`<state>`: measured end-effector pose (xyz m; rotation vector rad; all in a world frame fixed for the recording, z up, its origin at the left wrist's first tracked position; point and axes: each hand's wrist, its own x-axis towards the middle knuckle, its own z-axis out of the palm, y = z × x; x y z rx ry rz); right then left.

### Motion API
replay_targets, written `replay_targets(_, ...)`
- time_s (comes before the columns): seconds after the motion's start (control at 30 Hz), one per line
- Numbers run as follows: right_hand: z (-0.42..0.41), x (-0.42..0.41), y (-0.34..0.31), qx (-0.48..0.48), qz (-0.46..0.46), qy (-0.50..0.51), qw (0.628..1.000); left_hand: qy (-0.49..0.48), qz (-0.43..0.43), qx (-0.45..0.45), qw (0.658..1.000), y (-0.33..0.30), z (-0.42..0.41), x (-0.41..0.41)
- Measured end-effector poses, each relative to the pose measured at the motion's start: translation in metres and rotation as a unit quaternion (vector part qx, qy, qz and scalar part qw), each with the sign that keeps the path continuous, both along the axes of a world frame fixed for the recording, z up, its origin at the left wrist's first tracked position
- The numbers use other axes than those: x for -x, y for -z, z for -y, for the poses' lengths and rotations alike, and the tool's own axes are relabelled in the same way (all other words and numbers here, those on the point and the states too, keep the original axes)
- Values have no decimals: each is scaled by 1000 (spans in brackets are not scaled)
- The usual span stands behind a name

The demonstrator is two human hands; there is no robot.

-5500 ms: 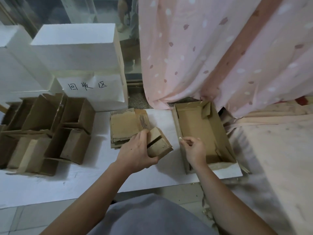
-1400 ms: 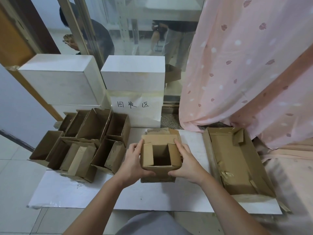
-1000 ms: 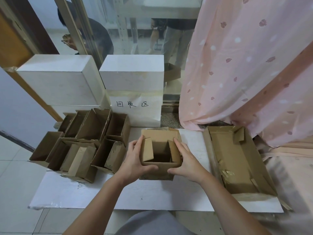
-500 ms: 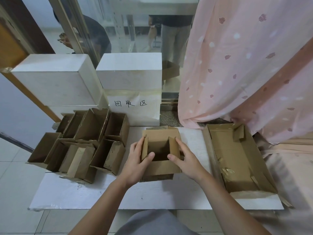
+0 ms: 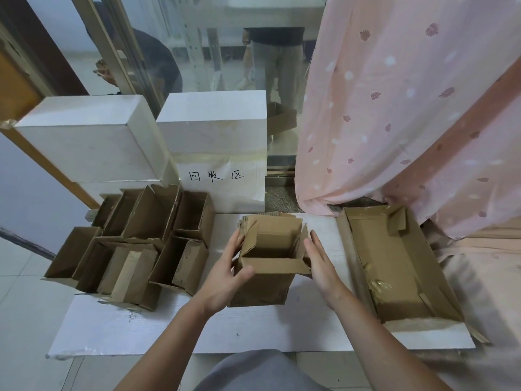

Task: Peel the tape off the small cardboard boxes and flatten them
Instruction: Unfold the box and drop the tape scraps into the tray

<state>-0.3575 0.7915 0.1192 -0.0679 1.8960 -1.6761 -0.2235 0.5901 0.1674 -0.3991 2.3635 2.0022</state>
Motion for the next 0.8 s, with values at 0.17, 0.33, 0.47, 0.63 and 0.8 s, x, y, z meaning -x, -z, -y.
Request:
replay_targets(0.17,-5,5,1,36,117,48,991,11,18,77,997,3,-1,2)
replay_targets(0.33,-7,3,-3,78,107,41,990,-20,21,107,994,12,-1,4)
replay_targets(0.47,-11,0,6,50,55,-65,995,-73,27,94,993,17,-1,8)
replay_targets(0.63,-1,-2,7,-16,-43,-127,991,-129,21,48,990,17,-5,15)
replay_targets(0.8,-4,3,20,-107,-101,-116,982,-145,6,13,989,17,-1,17)
